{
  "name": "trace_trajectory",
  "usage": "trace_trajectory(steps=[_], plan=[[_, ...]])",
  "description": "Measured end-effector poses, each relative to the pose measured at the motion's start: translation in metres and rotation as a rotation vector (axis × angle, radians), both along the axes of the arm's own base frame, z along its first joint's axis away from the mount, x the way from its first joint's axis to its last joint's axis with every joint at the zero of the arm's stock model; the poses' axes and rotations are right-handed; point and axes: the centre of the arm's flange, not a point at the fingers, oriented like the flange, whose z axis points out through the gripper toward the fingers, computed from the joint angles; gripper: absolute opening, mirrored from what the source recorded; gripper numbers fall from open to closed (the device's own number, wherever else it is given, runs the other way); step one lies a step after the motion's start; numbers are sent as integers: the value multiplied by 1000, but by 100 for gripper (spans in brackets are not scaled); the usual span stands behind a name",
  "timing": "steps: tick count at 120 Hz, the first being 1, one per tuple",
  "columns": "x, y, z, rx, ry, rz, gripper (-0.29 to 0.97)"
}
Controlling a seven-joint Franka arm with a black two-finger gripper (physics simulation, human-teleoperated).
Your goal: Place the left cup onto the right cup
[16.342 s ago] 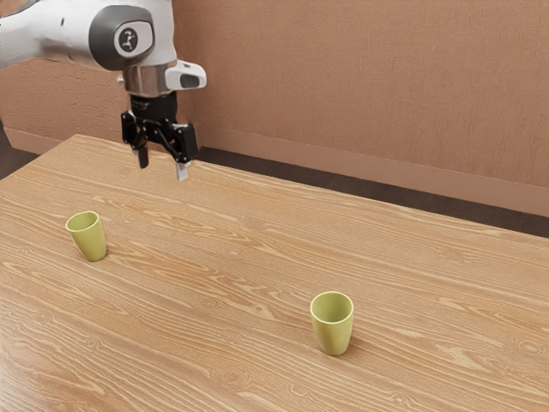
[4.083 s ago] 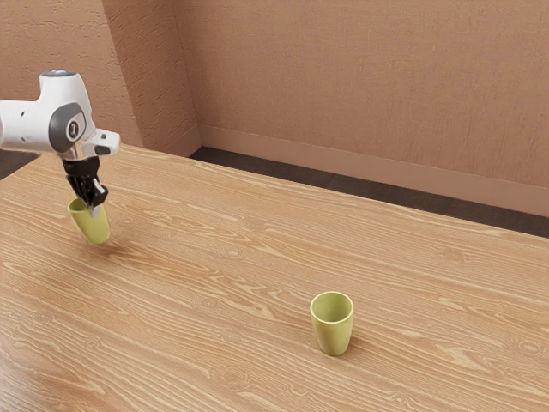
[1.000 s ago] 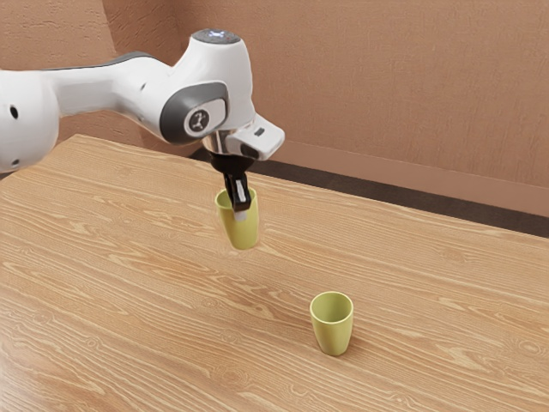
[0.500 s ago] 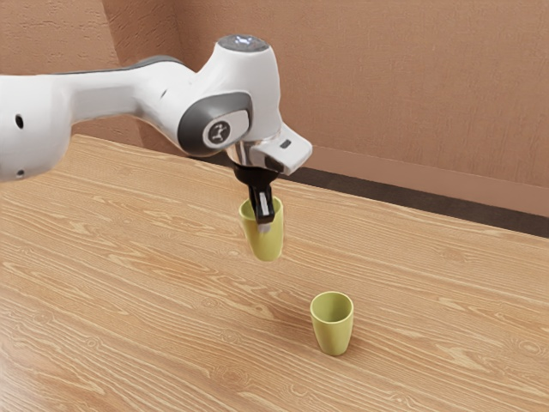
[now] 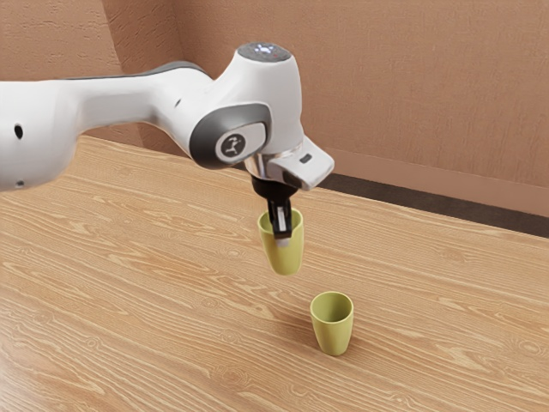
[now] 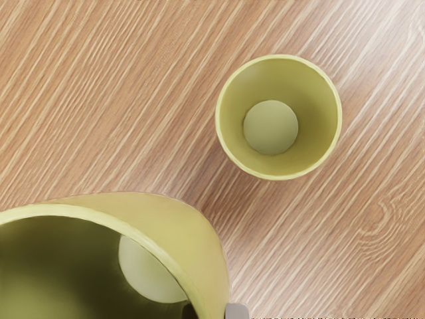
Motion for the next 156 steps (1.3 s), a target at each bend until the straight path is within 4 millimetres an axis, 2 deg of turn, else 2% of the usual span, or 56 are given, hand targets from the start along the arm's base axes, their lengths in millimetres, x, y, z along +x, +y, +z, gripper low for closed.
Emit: trace_trajectory(steps=[17,67,156], plan=[[-6,-7,0,0,2,-12,-11],[-26,-44,-10,7,17,-70,-11],[-17,-57,-35,16,27,-70,-11]])
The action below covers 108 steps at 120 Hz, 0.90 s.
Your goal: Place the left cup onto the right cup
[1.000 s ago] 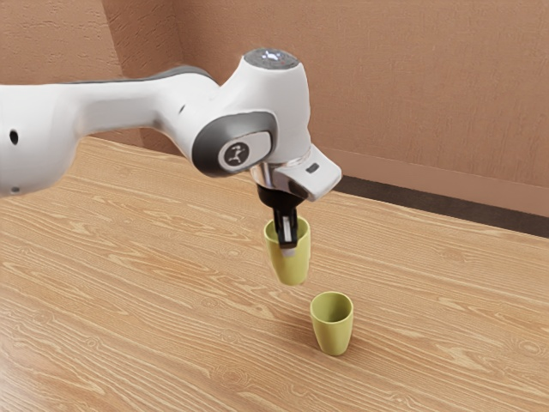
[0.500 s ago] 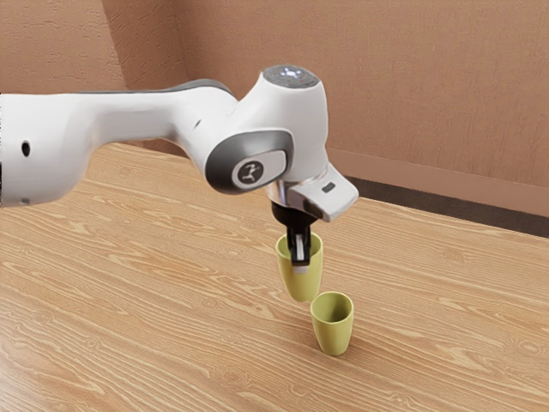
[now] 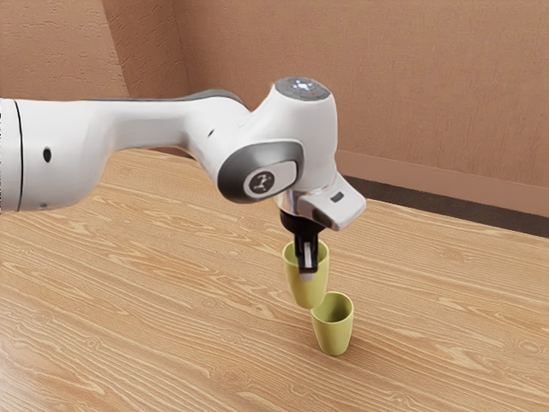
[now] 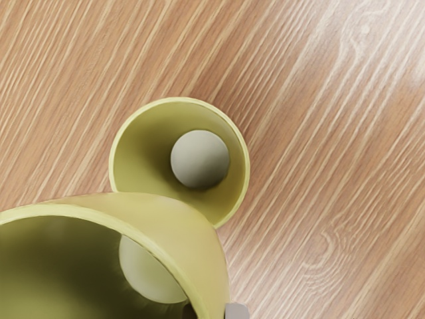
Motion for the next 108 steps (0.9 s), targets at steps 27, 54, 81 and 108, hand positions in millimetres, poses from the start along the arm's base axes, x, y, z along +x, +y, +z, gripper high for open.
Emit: trace_trajectory(steps=[27,54,81,108], plan=[[-1,-10,0,-1,-5,-14,-11],[1,-14,-5,3,-1,-17,-11],[3,-14,-7,5,0,-16,-11],[5,-10,-7,5,1,-8,-11]])
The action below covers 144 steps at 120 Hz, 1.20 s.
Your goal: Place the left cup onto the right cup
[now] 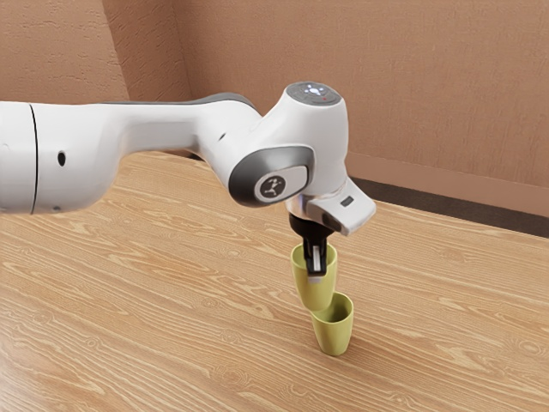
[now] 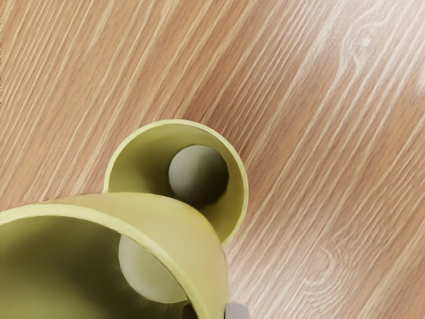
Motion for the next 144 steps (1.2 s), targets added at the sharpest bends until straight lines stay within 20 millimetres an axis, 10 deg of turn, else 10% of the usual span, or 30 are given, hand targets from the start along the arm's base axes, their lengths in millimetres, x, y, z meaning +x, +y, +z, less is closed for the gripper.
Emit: trace_trajectory(steps=[144], plan=[[11,-6,-3,1,-6,-5,-11]])
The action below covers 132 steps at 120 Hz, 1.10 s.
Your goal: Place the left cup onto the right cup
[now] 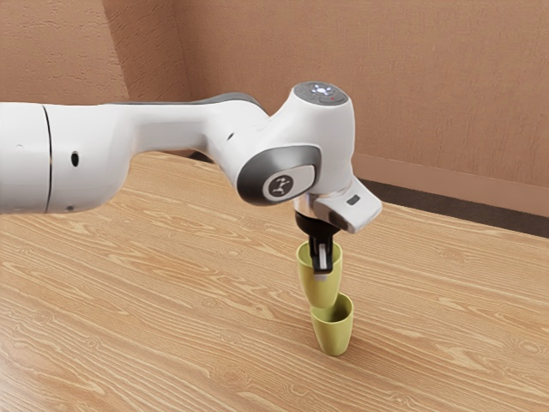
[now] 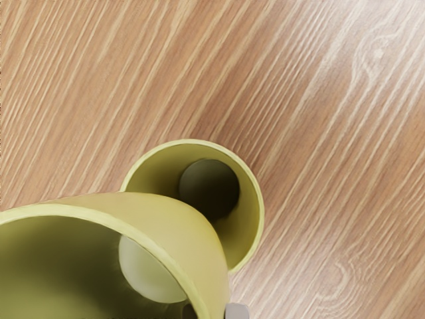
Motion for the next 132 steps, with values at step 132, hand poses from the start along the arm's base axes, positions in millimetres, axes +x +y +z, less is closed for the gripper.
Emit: trace_trajectory(steps=[132], plan=[[-4,-14,-7,6,6,-21,-11]])
